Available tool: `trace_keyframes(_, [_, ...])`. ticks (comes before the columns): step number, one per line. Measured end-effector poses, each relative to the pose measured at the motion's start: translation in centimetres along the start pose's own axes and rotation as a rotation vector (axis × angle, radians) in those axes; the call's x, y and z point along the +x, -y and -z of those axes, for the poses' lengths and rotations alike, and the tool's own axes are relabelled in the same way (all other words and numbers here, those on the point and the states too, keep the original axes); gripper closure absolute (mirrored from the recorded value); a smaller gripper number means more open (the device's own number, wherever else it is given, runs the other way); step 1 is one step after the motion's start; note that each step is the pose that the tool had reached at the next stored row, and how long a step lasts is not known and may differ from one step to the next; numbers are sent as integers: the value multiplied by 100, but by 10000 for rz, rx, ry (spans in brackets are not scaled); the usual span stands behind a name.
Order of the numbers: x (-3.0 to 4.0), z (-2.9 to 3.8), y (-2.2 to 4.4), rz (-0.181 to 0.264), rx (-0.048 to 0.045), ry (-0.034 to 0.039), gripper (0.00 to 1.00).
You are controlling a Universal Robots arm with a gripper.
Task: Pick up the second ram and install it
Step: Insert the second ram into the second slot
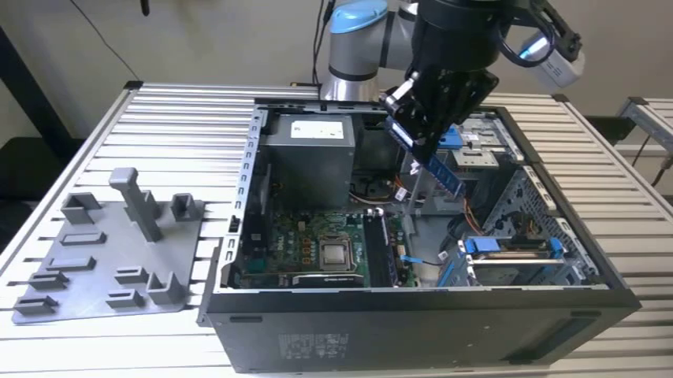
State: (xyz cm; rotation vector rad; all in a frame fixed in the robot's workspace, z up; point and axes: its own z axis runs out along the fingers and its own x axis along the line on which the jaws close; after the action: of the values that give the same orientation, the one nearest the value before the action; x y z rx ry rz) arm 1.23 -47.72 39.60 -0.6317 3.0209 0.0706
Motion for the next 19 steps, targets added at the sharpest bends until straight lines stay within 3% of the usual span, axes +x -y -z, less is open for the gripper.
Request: trace_keyframes(19, [8, -16, -2, -2313, 145, 78, 86])
